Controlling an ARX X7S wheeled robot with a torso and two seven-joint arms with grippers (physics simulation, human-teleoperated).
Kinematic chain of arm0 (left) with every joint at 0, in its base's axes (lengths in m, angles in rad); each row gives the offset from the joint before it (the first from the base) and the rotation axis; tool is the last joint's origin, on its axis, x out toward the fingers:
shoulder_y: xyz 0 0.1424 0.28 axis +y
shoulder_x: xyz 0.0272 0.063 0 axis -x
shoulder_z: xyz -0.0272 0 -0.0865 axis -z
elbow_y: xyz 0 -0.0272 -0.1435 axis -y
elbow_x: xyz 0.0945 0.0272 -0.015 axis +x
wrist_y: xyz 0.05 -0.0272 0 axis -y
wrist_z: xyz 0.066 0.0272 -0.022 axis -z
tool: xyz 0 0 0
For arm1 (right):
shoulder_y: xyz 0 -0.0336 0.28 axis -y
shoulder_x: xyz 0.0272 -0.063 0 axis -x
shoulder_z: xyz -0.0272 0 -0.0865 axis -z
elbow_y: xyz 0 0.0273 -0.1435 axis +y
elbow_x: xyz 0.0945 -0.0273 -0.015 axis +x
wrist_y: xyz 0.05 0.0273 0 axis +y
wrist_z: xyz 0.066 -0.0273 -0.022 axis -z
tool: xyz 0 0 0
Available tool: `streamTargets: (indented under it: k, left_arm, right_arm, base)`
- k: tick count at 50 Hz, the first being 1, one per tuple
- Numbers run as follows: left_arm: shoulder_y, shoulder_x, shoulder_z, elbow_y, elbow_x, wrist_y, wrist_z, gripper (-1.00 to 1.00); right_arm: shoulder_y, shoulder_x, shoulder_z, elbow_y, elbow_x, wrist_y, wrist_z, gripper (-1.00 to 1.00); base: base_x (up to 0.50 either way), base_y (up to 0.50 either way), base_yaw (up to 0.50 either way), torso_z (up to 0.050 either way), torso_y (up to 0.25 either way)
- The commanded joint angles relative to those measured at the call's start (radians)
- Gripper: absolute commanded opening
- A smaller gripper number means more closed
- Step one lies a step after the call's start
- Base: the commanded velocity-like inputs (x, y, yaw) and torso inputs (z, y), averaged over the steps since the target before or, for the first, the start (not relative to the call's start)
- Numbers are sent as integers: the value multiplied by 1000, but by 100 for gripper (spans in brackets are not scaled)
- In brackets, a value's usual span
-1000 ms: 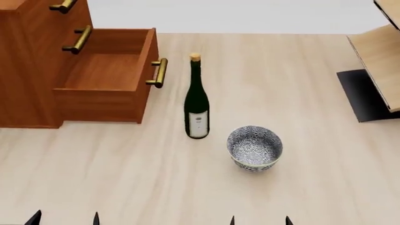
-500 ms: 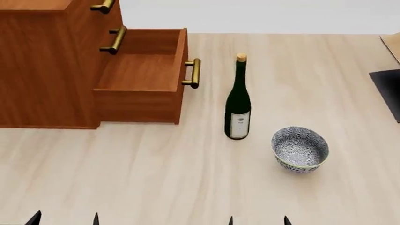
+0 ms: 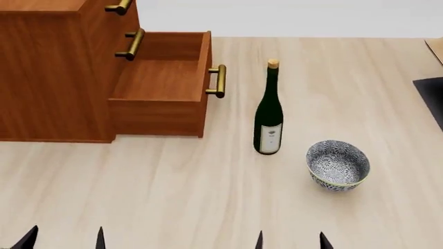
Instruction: Put the wine bottle in the bottom drawer of the cabinet.
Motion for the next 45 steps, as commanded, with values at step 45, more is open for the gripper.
streamTargets:
  k: [45]
  left_arm:
    - [-394, -578, -24, 912, -1173, -713, -851, 100]
  right_arm:
    - [129, 399, 125, -903, 494, 635, 467, 100]
  base:
    - [0, 0, 0, 0, 0]
